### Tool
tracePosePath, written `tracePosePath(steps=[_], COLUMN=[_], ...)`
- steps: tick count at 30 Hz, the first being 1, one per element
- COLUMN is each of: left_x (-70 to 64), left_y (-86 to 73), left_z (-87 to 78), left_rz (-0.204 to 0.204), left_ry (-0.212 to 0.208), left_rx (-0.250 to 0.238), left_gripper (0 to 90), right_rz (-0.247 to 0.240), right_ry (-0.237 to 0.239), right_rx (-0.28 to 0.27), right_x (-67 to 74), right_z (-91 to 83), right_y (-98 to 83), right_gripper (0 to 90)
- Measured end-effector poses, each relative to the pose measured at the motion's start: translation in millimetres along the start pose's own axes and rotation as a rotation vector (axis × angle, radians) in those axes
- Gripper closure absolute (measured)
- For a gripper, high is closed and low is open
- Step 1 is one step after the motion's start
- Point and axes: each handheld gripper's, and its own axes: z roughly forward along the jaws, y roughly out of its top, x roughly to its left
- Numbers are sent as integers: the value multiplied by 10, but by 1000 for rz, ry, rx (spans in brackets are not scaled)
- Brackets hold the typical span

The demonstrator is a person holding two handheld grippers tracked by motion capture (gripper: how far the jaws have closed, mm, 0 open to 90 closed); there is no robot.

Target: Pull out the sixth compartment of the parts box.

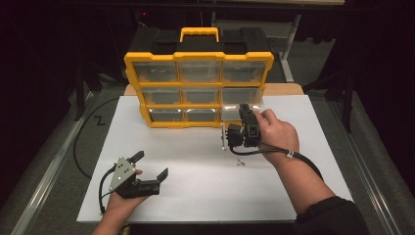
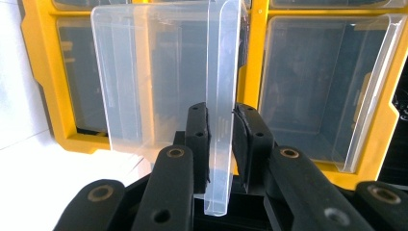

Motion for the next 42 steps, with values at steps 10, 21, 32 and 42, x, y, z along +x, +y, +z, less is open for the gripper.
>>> tracePosePath(steps=[10, 21, 32, 42], left_x=[-2, 2, -3, -2], left_y=[1, 2, 1, 0], left_z=[-1, -9, -1, -4], left_rz=[-4, -4, -2, -4], left_ry=[0, 2, -1, -1], left_rx=[-3, -3, -3, -4], left_gripper=[6, 6, 6, 6], right_rz=[5, -2, 0, 39], right_ry=[7, 4, 2, 23], right_rx=[1, 10, 11, 0], right_x=[19, 29, 33, 16], right_z=[-81, -126, -133, -140], right_y=[11, 42, 38, 19], right_gripper=[792, 792, 787, 749])
